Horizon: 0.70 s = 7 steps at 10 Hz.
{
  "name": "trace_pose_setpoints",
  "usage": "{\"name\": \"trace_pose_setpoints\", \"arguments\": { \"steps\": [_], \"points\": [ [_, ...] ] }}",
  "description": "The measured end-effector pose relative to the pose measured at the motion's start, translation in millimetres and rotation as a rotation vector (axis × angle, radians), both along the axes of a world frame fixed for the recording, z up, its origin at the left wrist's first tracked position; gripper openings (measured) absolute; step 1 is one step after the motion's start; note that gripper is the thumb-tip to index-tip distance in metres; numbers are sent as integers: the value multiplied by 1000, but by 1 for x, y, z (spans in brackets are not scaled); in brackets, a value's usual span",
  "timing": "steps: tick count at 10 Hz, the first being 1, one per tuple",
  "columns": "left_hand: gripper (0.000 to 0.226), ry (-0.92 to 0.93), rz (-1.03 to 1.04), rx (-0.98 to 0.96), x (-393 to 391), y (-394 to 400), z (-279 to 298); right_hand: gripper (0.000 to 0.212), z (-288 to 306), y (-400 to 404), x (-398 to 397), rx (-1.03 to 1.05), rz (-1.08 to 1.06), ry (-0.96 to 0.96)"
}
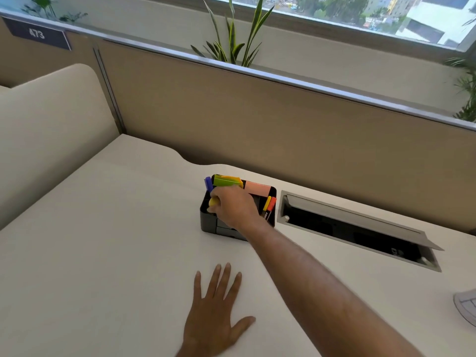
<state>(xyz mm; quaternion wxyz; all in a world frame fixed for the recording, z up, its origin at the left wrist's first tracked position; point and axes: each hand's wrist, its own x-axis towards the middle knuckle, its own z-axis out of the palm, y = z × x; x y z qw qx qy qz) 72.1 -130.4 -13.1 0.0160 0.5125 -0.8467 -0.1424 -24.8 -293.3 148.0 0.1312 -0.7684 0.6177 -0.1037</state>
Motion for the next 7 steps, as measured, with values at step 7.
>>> {"name": "trace_pose_setpoints", "arguments": {
  "steps": [7],
  "points": [
    [90, 42, 14, -63, -3, 1, -5, 32, -15, 9, 1, 75, -54, -127]
  ]
}}
